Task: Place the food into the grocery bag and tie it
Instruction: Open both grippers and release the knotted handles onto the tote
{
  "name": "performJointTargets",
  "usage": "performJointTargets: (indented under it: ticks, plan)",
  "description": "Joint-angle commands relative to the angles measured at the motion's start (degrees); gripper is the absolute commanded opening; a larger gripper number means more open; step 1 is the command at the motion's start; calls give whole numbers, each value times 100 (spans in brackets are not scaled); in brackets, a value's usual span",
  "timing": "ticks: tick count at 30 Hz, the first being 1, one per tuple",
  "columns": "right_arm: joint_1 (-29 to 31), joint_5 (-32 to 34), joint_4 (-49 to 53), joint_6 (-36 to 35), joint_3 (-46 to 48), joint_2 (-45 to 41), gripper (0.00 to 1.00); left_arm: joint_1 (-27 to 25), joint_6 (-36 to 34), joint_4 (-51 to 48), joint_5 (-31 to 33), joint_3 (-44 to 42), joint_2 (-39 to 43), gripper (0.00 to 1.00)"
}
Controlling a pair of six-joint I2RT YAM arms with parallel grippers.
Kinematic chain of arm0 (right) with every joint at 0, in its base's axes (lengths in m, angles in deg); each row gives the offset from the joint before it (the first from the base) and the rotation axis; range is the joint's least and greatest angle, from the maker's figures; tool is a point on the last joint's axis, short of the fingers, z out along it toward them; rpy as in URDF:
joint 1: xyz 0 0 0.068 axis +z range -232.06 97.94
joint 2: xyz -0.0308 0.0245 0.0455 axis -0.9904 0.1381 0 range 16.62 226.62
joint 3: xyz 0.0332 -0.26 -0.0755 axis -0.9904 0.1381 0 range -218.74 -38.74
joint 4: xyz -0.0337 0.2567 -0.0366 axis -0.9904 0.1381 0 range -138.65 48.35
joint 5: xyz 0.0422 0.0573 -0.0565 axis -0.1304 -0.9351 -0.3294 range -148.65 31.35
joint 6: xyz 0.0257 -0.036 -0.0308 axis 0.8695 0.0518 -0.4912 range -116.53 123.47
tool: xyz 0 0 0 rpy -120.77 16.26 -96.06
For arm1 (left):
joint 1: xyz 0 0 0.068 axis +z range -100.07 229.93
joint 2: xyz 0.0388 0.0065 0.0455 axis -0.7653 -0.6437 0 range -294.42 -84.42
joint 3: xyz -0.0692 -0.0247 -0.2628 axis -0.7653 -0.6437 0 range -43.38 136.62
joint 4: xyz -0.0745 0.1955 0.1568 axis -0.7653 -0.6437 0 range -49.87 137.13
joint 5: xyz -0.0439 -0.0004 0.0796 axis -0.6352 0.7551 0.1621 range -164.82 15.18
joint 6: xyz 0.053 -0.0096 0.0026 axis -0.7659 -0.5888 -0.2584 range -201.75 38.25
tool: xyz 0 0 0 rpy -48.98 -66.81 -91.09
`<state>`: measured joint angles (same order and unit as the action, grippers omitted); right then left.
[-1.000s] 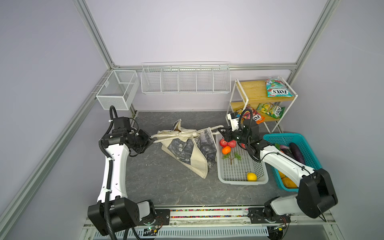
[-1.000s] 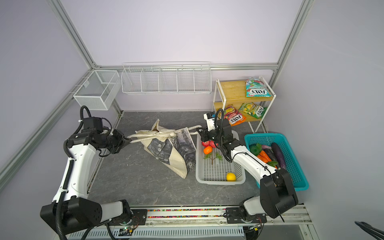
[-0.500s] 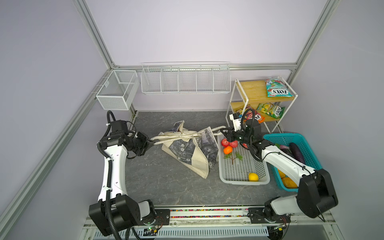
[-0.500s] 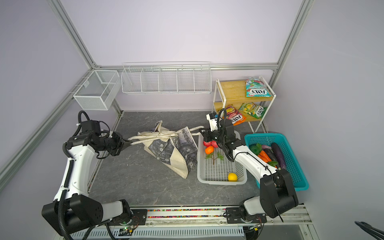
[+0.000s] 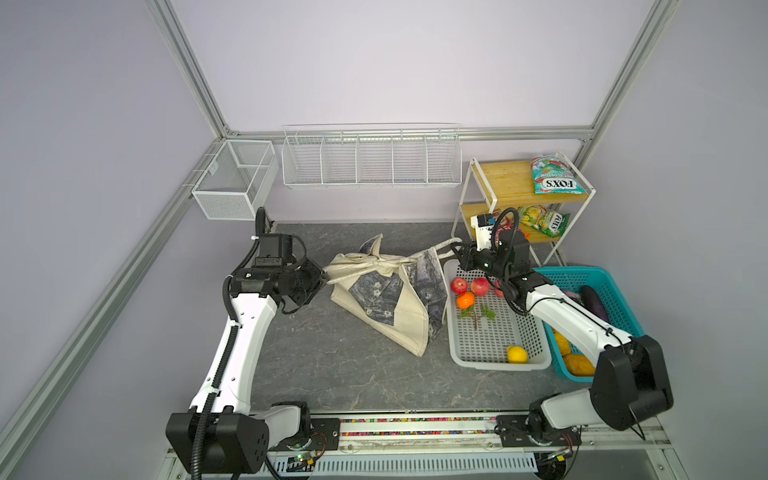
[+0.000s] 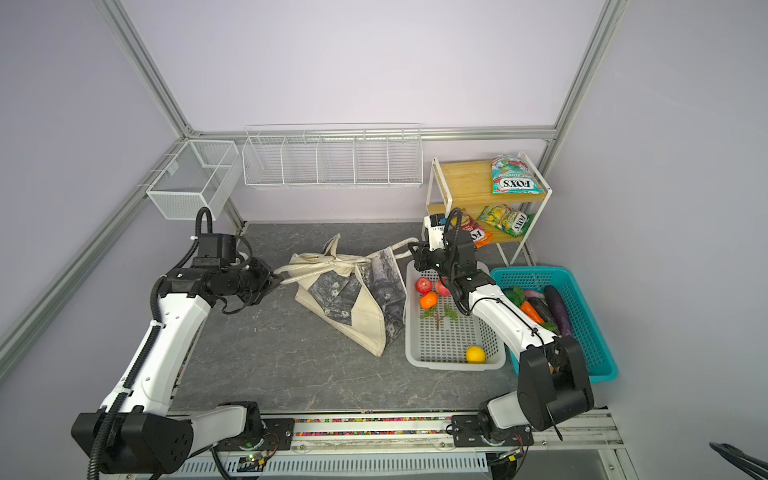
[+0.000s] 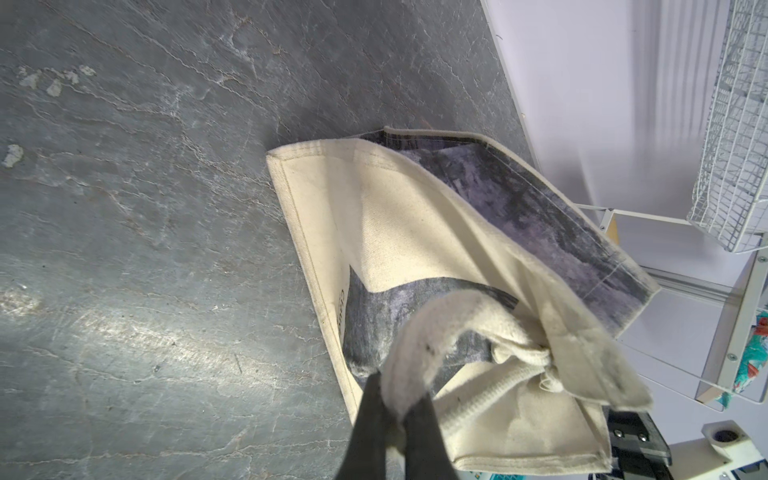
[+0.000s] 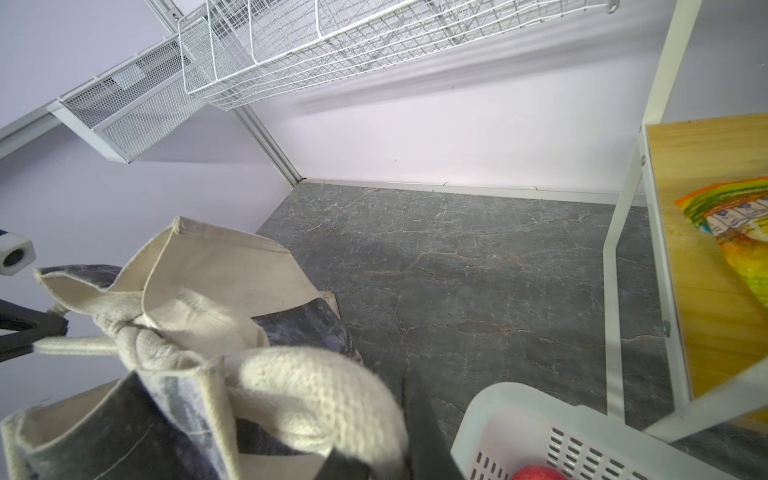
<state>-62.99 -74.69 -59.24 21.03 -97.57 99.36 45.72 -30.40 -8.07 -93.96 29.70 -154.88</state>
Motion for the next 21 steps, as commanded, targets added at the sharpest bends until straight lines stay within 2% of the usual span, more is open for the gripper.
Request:
performJointTargets:
  ticks: [1,4,12,21]
  plan:
    - [-115,568,-397,-90,-190,19,18,43,182,-155,659,-37,172,0]
    - [-85,476,-351,-163,-199,6,21,38,174,-211,652,-35,208,4]
    - [137,234,-219,-383,-164,-8,33,-90,2,-279,271,-203,144,24]
    - [403,116,-129,-494,-176,45,55,-191,-162,-222,-93,-42,118,55]
